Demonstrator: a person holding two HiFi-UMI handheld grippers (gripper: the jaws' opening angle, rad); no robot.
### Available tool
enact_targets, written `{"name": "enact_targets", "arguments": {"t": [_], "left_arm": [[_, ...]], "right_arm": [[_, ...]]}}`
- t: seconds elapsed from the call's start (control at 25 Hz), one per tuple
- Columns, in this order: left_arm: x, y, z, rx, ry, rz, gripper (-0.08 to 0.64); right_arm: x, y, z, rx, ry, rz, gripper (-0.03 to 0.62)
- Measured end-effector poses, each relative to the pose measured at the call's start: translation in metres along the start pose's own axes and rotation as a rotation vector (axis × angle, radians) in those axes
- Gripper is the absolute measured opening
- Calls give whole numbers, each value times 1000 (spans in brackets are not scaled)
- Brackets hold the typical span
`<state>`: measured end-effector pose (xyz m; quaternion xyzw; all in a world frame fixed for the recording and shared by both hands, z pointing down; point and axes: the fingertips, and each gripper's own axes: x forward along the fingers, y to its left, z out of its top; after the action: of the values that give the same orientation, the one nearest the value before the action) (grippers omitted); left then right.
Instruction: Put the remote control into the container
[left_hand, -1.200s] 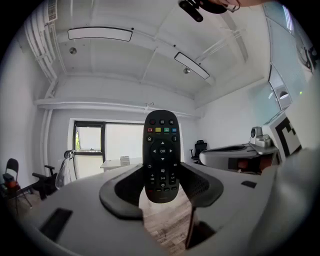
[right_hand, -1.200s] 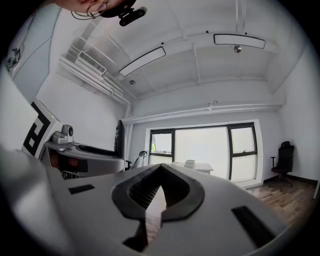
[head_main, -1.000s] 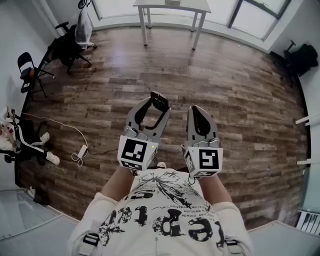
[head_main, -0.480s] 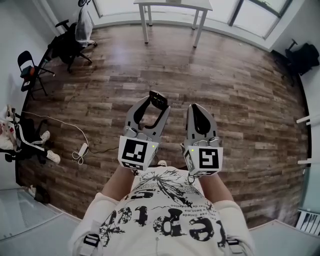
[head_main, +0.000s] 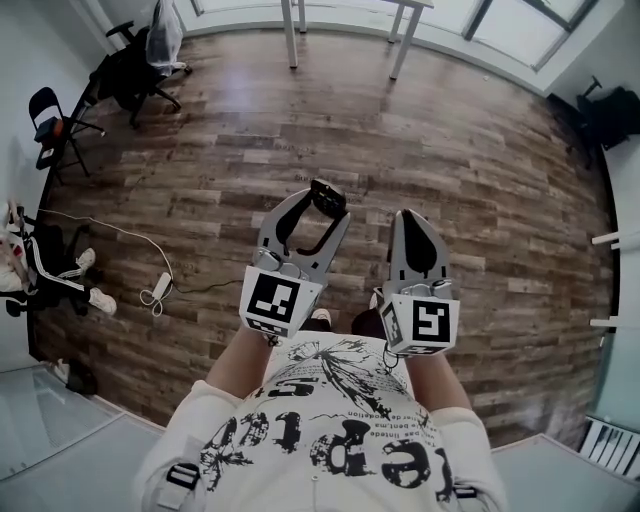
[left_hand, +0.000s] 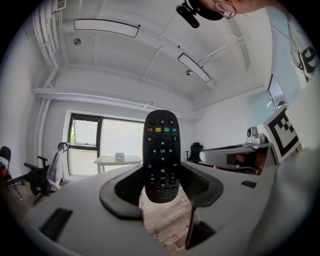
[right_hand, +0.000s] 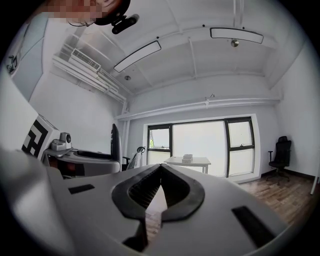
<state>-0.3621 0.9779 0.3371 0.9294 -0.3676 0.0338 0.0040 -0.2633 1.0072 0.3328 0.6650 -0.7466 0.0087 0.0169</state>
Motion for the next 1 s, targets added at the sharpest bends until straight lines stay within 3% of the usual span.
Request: {"name": "enact_targets", "arguments": {"t": [0.28,0.48,0.64,0.88,1.0], "left_arm": [[35,4,1,12,15,71,233],[77,13,9,22,11,167,233],[127,8,17,1,-9,225,233],[189,-15,24,-17,-28,241,233],[230,-31,21,-11,4,246,233]], "right_arm": [[34,-32,-2,0,-9,68,4],[78,-68,6,2,-35,157,4],[106,-115,12,-18,-50,211,3],[132,-178,23,-49,-63,245,3],[143,-224,19,-45,-54,235,5]]}}
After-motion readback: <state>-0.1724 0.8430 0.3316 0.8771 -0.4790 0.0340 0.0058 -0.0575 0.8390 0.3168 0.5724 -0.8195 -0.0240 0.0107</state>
